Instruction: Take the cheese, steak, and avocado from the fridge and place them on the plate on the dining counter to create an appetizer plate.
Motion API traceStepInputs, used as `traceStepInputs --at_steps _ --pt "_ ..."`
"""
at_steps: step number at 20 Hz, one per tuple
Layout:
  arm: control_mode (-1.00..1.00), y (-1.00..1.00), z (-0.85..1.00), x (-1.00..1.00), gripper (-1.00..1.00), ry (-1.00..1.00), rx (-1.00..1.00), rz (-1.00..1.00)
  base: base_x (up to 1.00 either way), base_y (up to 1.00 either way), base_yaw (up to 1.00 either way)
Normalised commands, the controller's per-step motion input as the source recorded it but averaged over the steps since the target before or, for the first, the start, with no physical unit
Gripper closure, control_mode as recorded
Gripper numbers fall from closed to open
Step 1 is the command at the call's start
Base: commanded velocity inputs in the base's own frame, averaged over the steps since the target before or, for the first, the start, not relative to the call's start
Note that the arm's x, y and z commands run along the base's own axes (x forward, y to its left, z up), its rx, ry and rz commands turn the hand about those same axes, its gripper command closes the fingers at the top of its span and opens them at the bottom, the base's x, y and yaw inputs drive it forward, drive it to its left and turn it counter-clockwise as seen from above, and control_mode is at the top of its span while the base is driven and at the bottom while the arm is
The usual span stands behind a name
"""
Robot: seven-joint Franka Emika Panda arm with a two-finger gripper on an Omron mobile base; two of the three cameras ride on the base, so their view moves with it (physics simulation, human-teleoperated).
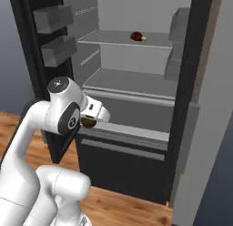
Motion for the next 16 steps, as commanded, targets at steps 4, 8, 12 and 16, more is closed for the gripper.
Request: traceStepInputs --at_steps 4,8,12,16 --pt "1.00 0.00 0.00 0.00 1.00 0.00 0.00 0.00 -0.09 0.14 0.97" --pt "1.00 0.00 0.00 0.00 1.00 0.00 0.00 0.00 -0.01 0.14 1.00" --pt "1.00 0.00 0.00 0.00 1.00 0.00 0.00 0.00 -0.01 0.21 1.00" --pt "1.00 0.00 0.00 0.00 1.00 0.00 0.00 0.00 0.00 0.19 1.00"
